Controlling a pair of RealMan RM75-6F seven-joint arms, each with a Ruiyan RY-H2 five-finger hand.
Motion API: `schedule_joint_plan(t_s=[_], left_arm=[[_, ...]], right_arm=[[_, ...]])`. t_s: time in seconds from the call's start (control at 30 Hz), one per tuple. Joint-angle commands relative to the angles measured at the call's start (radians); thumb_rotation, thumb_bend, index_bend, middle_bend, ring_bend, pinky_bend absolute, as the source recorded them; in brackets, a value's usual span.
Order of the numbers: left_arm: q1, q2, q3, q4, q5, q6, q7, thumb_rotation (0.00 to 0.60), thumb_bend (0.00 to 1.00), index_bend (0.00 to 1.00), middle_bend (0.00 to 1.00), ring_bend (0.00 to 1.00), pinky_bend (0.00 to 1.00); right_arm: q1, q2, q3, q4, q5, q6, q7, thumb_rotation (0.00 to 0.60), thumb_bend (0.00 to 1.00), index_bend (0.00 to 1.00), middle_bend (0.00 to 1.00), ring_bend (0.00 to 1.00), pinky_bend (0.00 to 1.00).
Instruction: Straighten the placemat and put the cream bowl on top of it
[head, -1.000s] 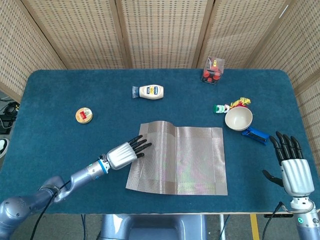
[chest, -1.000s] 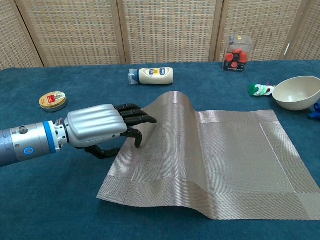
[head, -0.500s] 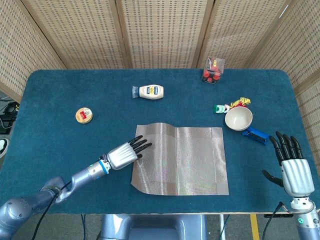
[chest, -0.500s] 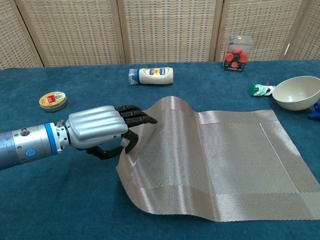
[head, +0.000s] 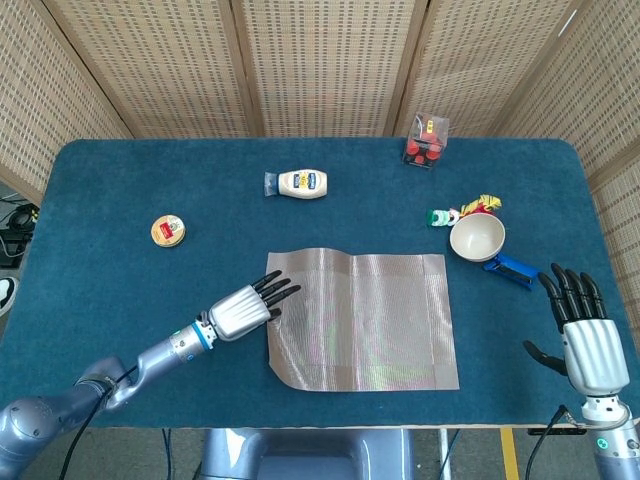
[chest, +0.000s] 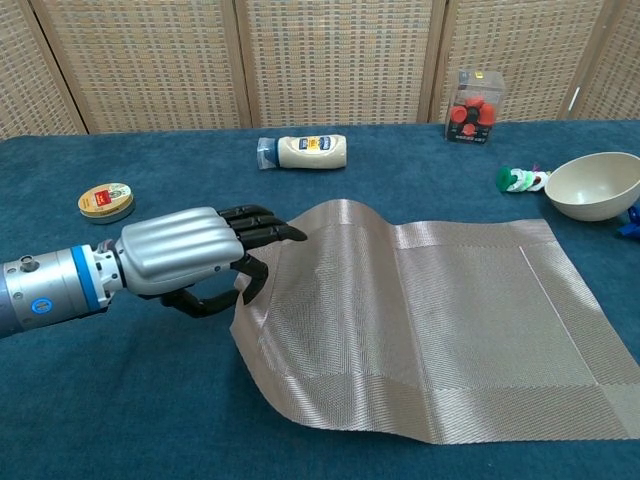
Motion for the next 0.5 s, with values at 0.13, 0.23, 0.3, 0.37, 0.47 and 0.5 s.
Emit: schedule_joint_plan(t_s=[0.13,0.23,0.3,0.37,0.47,0.5], left_arm=[[0.045,0.089,0.025,-0.12,-0.008,0.018,0.08,0.6,0.58,0.81,0.0,0.0,0.0],[0.062,0.138,0.036,-0.185,-0.014,0.01,0.133,0.6,0.58,0.81,0.0,0.0,0.0],[0.073,0.165,0.044,-0.214,-0.015,0.009,0.165,0.6,0.58,0.81,0.0,0.0,0.0],[0.086,0.188,0.05,-0.243,-0.019,0.007,0.191,0.6,0.58,0.81,0.0,0.0,0.0],[0.101,0.208,0.056,-0.265,-0.024,0.006,0.213,0.6,0.58,0.81,0.0,0.0,0.0],[0.107,0.213,0.058,-0.268,-0.025,0.006,0.223,0.6,0.58,0.81,0.0,0.0,0.0]], right_arm=[[-0.004,0.002,0.001,-0.005,-0.007,0.004,0.001,0.6,0.0,0.04,0.0,0.0,0.0],[-0.006,0.003,0.0,-0.007,-0.011,0.005,0.001,0.6,0.0,0.04,0.0,0.0,0.0],[-0.006,0.003,0.0,-0.009,-0.014,0.005,0.0,0.6,0.0,0.04,0.0,0.0,0.0],[-0.007,0.003,-0.001,-0.011,-0.018,0.005,-0.002,0.6,0.0,0.04,0.0,0.0,0.0],[-0.009,0.003,-0.002,-0.014,-0.024,0.007,-0.004,0.6,0.0,0.04,0.0,0.0,0.0],[-0.01,0.003,-0.002,-0.015,-0.025,0.008,-0.005,0.6,0.0,0.04,0.0,0.0,0.0]])
